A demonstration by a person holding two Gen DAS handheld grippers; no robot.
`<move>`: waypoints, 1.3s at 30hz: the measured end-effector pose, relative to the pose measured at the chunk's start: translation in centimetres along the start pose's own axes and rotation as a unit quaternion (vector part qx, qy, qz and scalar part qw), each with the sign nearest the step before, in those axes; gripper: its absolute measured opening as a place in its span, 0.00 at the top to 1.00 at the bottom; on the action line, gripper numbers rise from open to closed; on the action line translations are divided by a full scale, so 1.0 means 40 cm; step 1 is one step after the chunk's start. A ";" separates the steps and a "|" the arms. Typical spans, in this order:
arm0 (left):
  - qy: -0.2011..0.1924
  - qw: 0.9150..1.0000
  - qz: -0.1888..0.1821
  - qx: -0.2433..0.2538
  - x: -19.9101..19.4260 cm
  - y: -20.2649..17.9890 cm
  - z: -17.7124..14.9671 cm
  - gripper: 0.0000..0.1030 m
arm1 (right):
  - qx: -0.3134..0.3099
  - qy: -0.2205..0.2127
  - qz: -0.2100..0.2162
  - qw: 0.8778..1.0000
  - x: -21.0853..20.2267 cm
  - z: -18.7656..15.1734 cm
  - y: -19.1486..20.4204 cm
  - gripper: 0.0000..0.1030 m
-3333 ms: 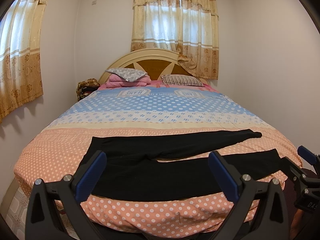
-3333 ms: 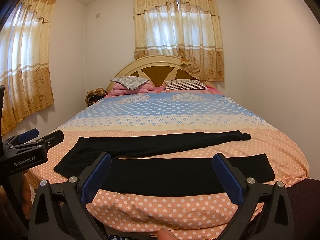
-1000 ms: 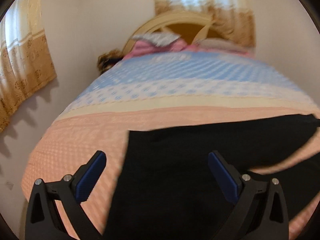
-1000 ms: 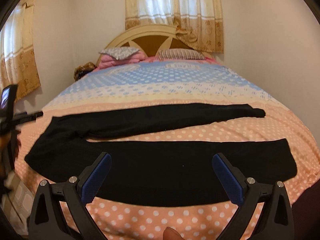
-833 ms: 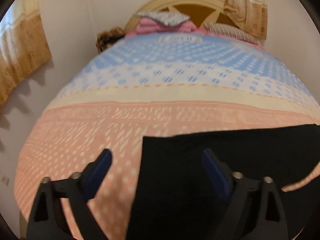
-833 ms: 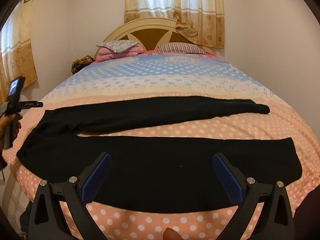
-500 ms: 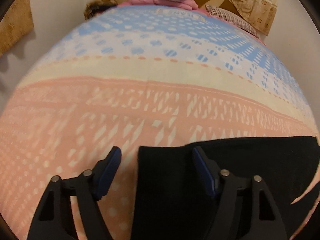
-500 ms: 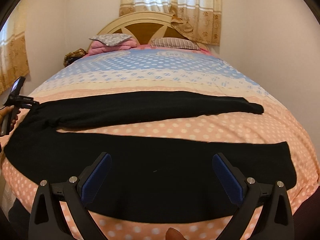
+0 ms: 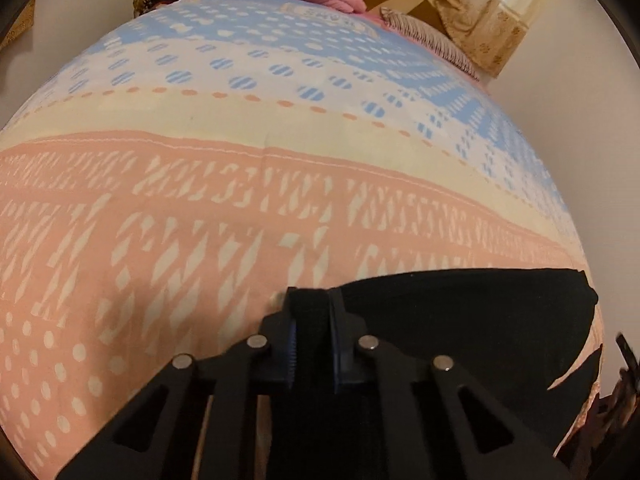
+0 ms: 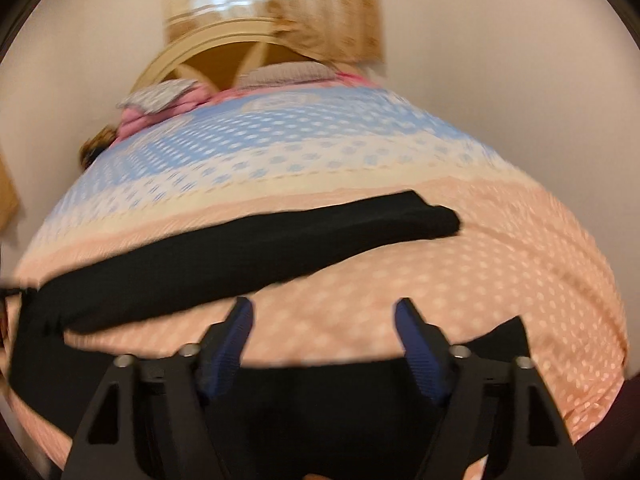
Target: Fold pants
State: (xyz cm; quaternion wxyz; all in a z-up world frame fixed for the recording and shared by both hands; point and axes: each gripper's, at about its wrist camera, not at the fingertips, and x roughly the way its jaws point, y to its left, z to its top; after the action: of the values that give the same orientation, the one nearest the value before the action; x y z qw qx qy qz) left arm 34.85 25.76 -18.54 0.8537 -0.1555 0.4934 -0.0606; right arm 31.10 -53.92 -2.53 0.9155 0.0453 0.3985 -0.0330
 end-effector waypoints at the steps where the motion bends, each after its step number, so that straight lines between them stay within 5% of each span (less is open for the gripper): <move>1: 0.002 1.000 0.002 0.004 0.002 -0.001 -0.002 0.87 | 0.019 0.006 -0.002 1.000 0.021 0.031 -0.038 0.34; 11: 0.012 1.000 0.019 0.013 0.023 -0.016 0.021 0.87 | 0.058 0.071 -0.030 0.995 0.262 0.268 -0.237 0.42; 22: 0.003 0.998 0.040 0.041 0.034 -0.034 0.026 0.87 | 0.055 0.135 -0.009 0.989 0.492 0.334 -0.281 0.42; 28: 0.003 0.998 0.045 0.043 0.045 -0.039 0.031 0.87 | 0.043 0.170 0.015 0.984 0.561 0.322 -0.268 0.70; 30: 0.003 0.997 0.053 0.049 0.049 -0.049 0.034 0.87 | 0.028 0.166 0.009 0.986 0.565 0.320 -0.256 0.92; 39: -0.030 0.998 0.043 0.035 -0.006 -0.056 0.042 0.89 | 0.003 0.083 0.013 0.996 0.417 0.345 -0.242 0.95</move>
State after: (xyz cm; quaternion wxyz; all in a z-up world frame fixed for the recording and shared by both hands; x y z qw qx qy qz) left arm 36.28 24.05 -16.82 0.8746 -0.1062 0.4717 -0.0364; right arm 51.53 -65.44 -5.93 0.8796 0.0560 0.4720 -0.0183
